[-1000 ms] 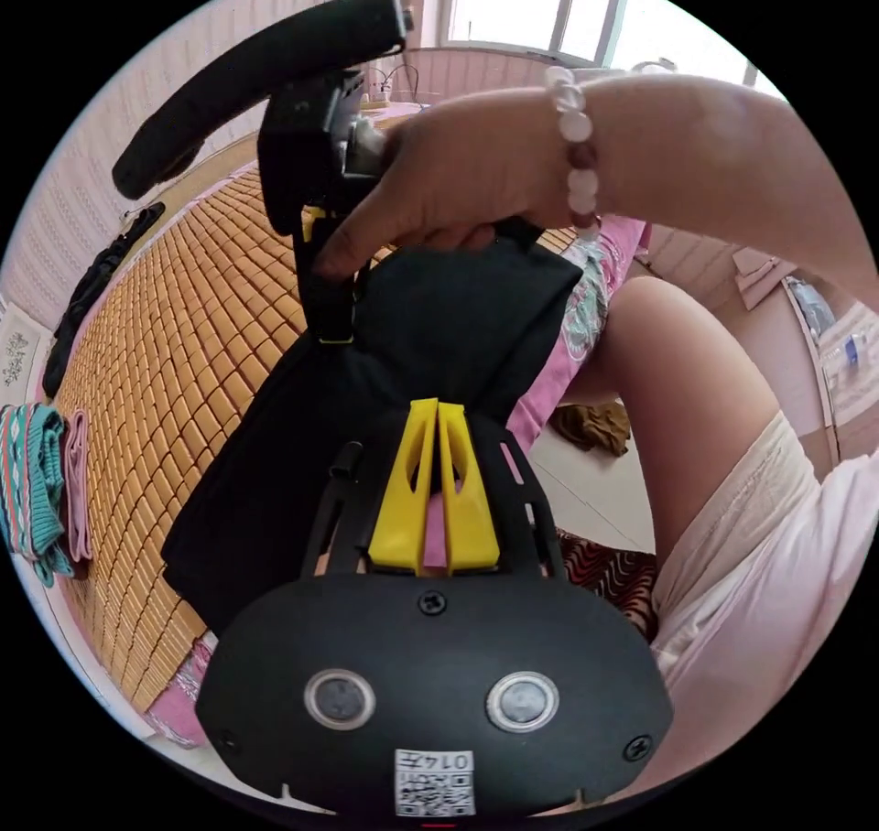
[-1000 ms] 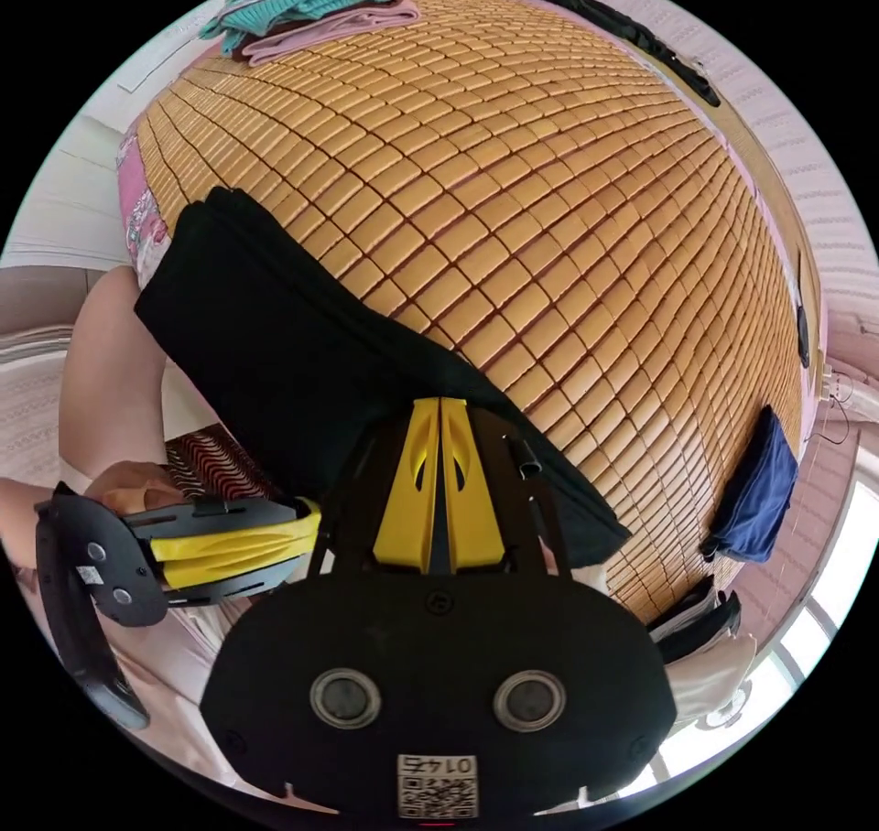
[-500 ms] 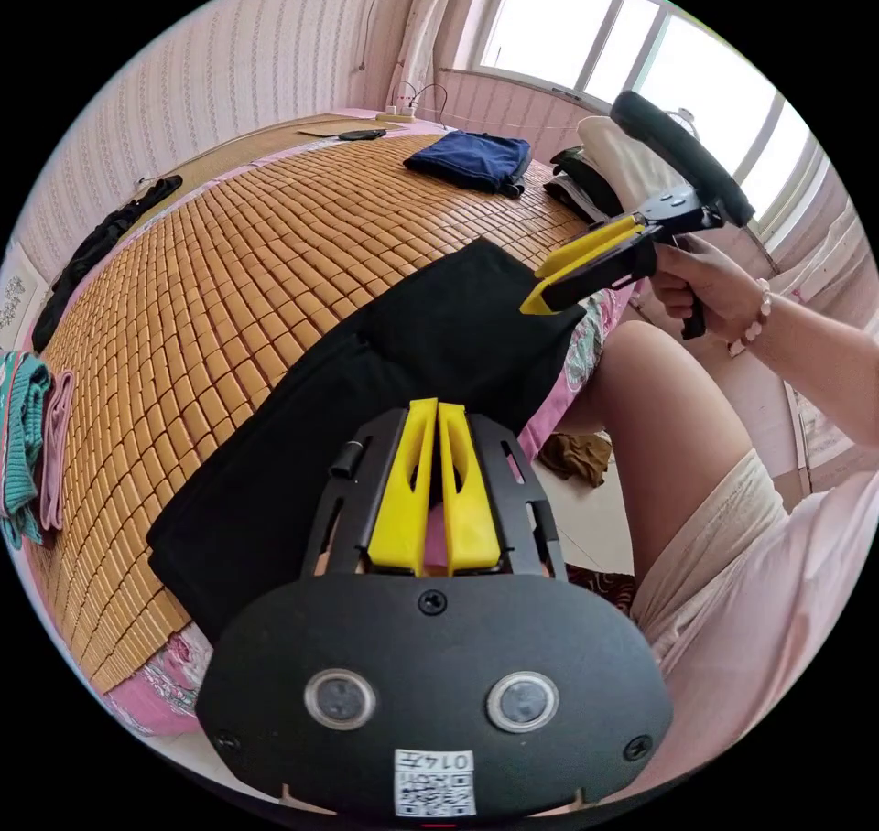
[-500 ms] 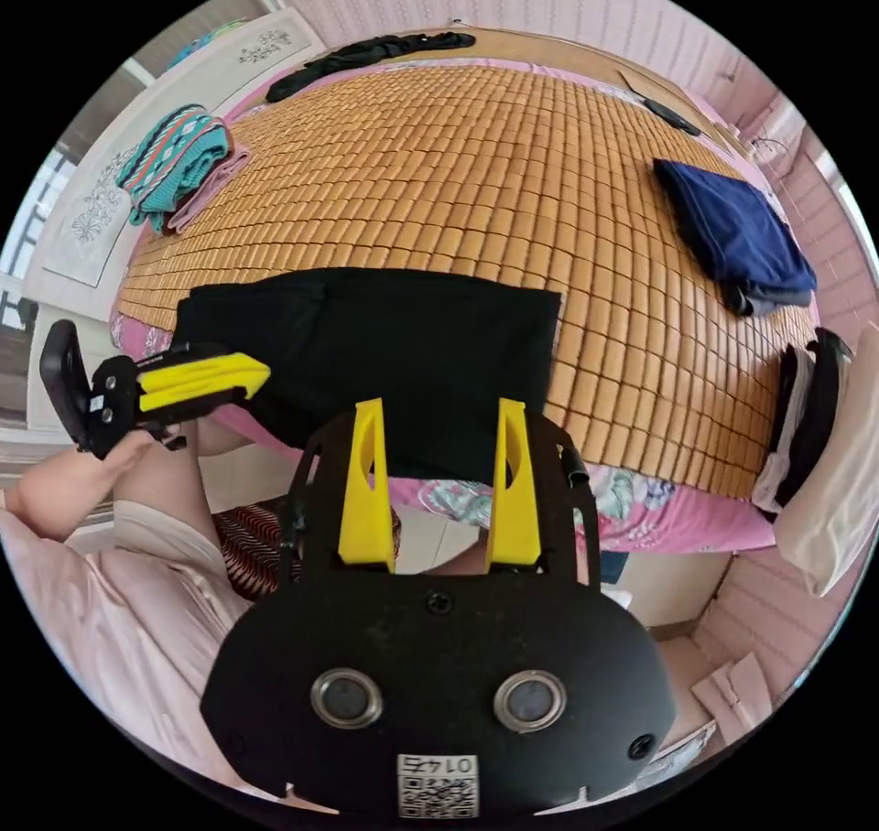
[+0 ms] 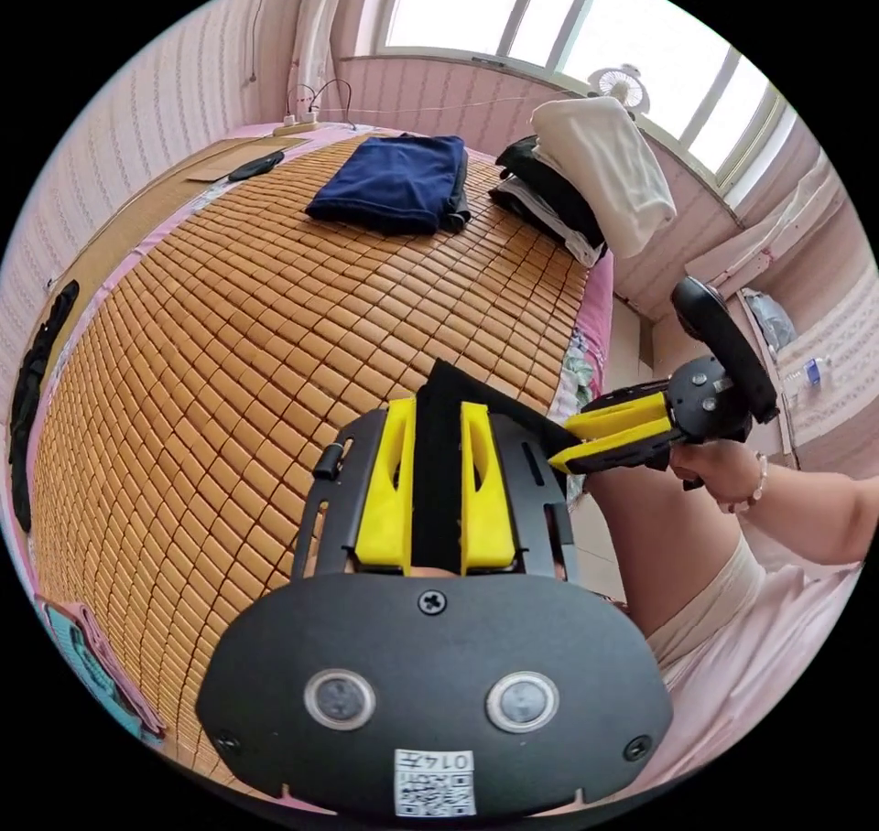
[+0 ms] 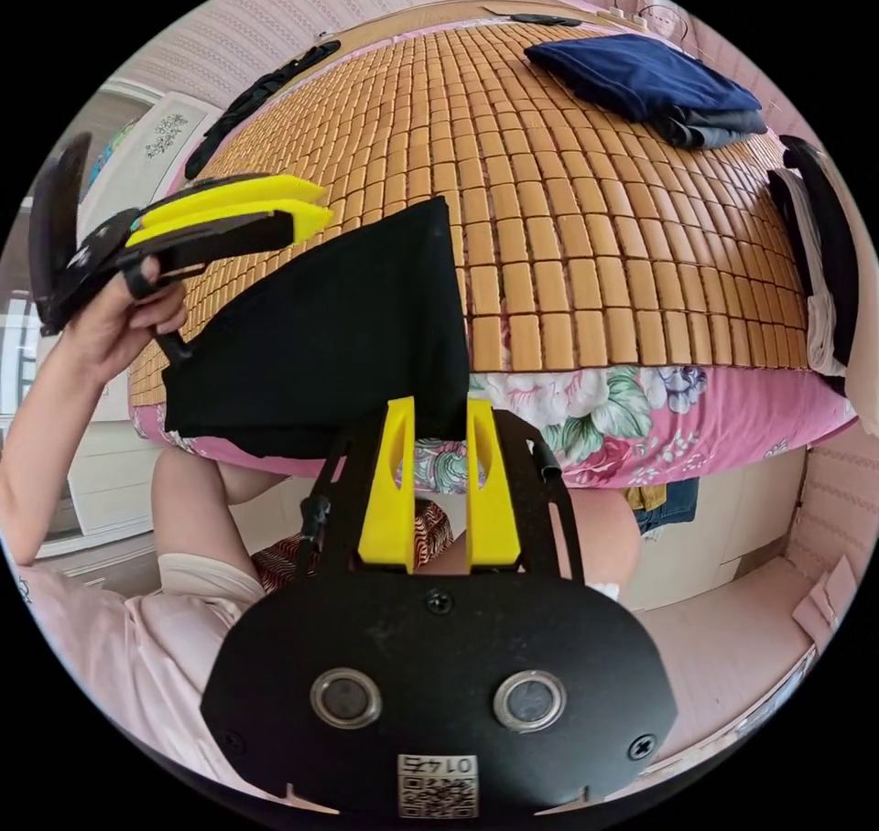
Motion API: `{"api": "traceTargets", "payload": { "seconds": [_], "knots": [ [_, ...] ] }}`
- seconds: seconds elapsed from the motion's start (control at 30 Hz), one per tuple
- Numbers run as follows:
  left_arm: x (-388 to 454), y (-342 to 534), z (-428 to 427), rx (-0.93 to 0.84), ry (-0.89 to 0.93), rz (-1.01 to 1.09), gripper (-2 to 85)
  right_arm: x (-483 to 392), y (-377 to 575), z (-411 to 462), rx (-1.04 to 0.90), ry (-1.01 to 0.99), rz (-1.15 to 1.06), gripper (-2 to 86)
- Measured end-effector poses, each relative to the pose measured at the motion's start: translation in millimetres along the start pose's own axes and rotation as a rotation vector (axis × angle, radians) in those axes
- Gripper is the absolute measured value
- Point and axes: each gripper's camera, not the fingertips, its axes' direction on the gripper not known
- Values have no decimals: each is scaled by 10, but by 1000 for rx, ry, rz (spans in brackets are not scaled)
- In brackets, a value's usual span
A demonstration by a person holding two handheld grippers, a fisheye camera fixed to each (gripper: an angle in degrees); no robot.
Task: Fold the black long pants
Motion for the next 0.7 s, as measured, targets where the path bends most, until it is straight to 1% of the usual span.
{"api": "traceTargets", "payload": {
  "seconds": [0.13, 0.23, 0.27, 0.3, 0.4, 0.43, 0.53, 0.6, 0.63, 0.7],
  "knots": [
    [-28, -381, 243, -57, 21, 10, 86, 135, 83, 62, 22, -17, -37, 68],
    [-47, -558, 489, -182, -10, 22, 76, 173, 96, 113, 13, 25, -103, 65],
    [-21, -583, 551, -220, -15, 59, 54, 202, 95, 132, 11, 38, -115, 63],
    [-1, -585, 521, -192, 21, 91, 35, 221, 95, 143, 10, 38, -118, 62],
    [-47, -548, 442, -179, 40, 64, 8, 336, 120, 148, 24, -9, -108, 49],
    [-70, -533, 411, -175, 45, 51, 6, 333, 157, 89, 56, -17, -126, 44],
    [-198, -405, 114, -119, 50, -2, -1, 176, 287, -105, 149, 47, -215, 34],
    [-277, -223, -267, -71, 40, 8, -2, 17, 338, -208, 185, 41, -279, 31],
    [-298, -160, -386, -58, 28, 11, -3, -125, 347, -266, 204, 11, -324, 31],
    [-419, 171, -924, -4, -29, -11, -3, -423, 326, -342, 220, -66, -425, 31]
  ]
}}
